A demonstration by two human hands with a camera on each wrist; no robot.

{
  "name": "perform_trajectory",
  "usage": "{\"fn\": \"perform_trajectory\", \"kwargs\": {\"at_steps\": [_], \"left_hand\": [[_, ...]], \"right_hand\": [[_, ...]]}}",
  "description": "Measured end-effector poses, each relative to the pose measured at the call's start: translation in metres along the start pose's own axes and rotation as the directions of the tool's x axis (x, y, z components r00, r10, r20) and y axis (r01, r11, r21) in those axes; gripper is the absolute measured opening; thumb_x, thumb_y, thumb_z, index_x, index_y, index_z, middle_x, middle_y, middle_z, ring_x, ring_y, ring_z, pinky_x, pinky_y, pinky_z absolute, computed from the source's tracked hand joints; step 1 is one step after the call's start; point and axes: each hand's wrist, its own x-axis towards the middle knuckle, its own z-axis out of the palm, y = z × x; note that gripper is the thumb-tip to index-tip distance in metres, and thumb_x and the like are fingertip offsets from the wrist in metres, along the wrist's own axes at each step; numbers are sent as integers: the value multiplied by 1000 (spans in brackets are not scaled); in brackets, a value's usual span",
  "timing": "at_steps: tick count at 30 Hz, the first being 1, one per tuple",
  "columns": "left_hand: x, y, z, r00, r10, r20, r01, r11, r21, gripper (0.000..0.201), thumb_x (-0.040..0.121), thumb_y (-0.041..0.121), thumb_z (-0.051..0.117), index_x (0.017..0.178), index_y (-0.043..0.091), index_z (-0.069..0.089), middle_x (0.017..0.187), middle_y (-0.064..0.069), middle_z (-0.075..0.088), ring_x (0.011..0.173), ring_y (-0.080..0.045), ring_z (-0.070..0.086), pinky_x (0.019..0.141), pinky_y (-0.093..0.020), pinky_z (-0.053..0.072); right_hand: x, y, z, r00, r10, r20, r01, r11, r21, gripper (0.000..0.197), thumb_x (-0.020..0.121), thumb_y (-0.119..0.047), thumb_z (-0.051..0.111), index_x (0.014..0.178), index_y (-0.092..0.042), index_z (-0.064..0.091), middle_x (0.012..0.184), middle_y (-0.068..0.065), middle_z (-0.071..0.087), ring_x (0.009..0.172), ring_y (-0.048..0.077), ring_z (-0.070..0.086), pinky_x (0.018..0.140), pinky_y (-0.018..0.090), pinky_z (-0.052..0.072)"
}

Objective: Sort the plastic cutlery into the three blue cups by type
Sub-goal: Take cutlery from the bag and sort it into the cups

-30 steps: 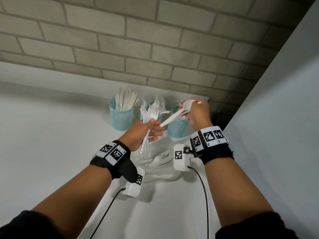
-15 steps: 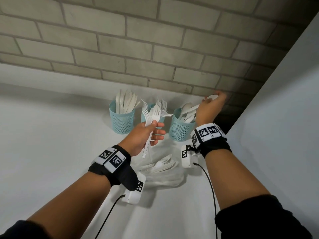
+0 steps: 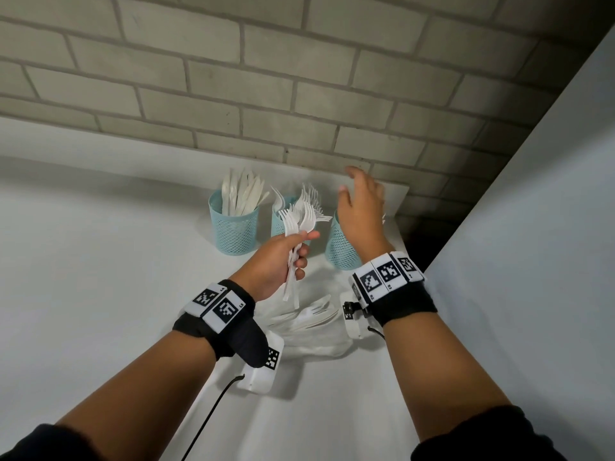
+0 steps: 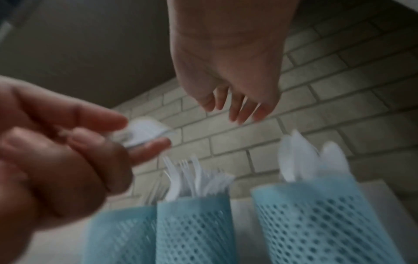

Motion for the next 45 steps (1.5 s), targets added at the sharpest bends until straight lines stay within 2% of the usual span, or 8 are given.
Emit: {"fn": "perform_trajectory", "kwargs": {"at_steps": [5, 10, 17, 22, 28, 32, 36, 45], "left_hand": [[-11, 7, -1, 994, -43, 105, 57, 989, -139, 57, 92, 60, 30, 102, 11, 58, 58, 5, 31, 43, -5, 26, 44, -17, 24], [-17, 9, -3, 985, -23, 169, 55, 981, -187, 91, 74, 84, 7, 102, 10, 52, 59, 2, 32, 43, -7, 26, 42, -17, 23], [-28, 8, -3, 989, -113, 99, 126, 983, -134, 99, 65, 90, -2, 90, 16, 58, 60, -1, 31, 47, -10, 23, 44, -18, 21], [-33, 8, -1, 990, -136, -24, 137, 991, 4, 98, 66, 88, -5, 124, 27, 46, 60, -3, 33, 45, -11, 29, 46, -19, 25], [-34, 3, 5, 986, -86, -145, 113, 975, 189, 85, 76, 80, -1, 74, 12, 48, 61, -4, 38, 47, -12, 32, 50, -22, 23], [-34, 2, 9, 988, -12, -152, 61, 945, 322, 72, 84, 72, -1, 76, 24, 53, 61, -2, 38, 49, -10, 29, 48, -21, 21], [-31, 0, 3, 991, -39, -126, 81, 936, 343, 78, 86, 69, 1, 70, 11, 49, 62, -3, 41, 50, -11, 33, 49, -23, 24], [-23, -6, -9, 988, -26, -151, 89, 900, 427, 48, 101, 43, 26, 76, 12, 54, 56, 3, 35, 45, -9, 27, 47, -21, 23]], "right_hand": [[-17, -26, -8, 943, 5, 333, -121, 937, 328, 29, 99, -19, 43, 125, -10, 52, 114, 2, 57, 97, 9, 54, 81, 10, 43], [-32, -34, -3, 825, 74, 560, -327, 872, 365, 26, 99, -31, 42, 119, -19, 53, 119, 11, 59, 78, 18, 65, 95, 35, 49], [-51, -46, 5, 807, 102, 581, -370, 855, 364, 25, 86, -51, 55, 99, -31, 51, 114, 6, 60, 102, 22, 60, 96, 45, 49], [-63, -46, 9, 791, 151, 593, -369, 890, 266, 43, 85, -45, 61, 115, -23, 38, 110, 8, 58, 98, 18, 60, 85, 31, 48], [-65, -49, 9, 797, 147, 586, -264, 957, 119, 33, 97, -25, 40, 127, -12, 33, 96, 5, 52, 84, 18, 52, 69, 28, 36], [-65, -48, 15, 783, 178, 596, -225, 974, 5, 32, 99, -26, 32, 122, -4, 37, 95, 10, 54, 65, 12, 48, 52, 23, 34], [-59, -42, 18, 773, 221, 595, -322, 944, 68, 23, 98, -27, 32, 112, -9, 38, 81, 5, 51, 60, 16, 48, 50, 25, 39], [-58, -30, 27, 946, 156, 285, -221, 952, 213, 34, 99, -9, 30, 133, -13, 34, 103, 18, 57, 64, 17, 52, 46, 12, 39]]}}
